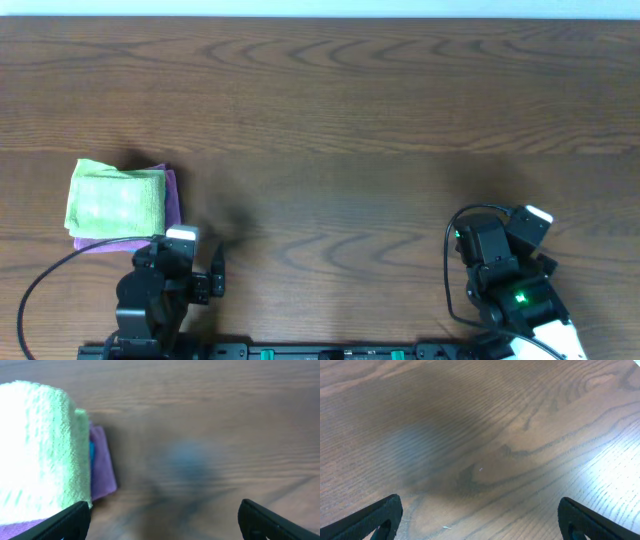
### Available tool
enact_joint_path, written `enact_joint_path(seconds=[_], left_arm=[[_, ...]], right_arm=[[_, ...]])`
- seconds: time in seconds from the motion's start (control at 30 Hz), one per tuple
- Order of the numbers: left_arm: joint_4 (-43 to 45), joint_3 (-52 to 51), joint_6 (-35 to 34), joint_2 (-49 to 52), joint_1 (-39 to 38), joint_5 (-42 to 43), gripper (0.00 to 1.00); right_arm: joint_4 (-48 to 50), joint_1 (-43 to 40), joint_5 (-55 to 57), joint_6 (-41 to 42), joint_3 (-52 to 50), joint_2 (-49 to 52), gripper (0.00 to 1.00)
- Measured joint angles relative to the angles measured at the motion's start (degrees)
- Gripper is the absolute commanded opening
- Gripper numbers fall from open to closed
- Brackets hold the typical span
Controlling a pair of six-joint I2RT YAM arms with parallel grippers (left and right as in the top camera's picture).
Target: Fold the cloth
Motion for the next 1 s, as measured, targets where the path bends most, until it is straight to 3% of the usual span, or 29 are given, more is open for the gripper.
enact_joint_path(seconds=[0.57, 1.0], left_arm=[[-7.2, -3.3, 1.4, -6.7, 4.0, -1.7, 0.95], [-4.9, -6.5, -0.8, -6.7, 4.0, -1.9, 0.95]], right_arm=[[0.0, 0.0, 0.0, 0.0, 0.0, 0.0, 0.99], [0.0, 0.0, 0.0, 0.0, 0.0, 0.0, 0.99]])
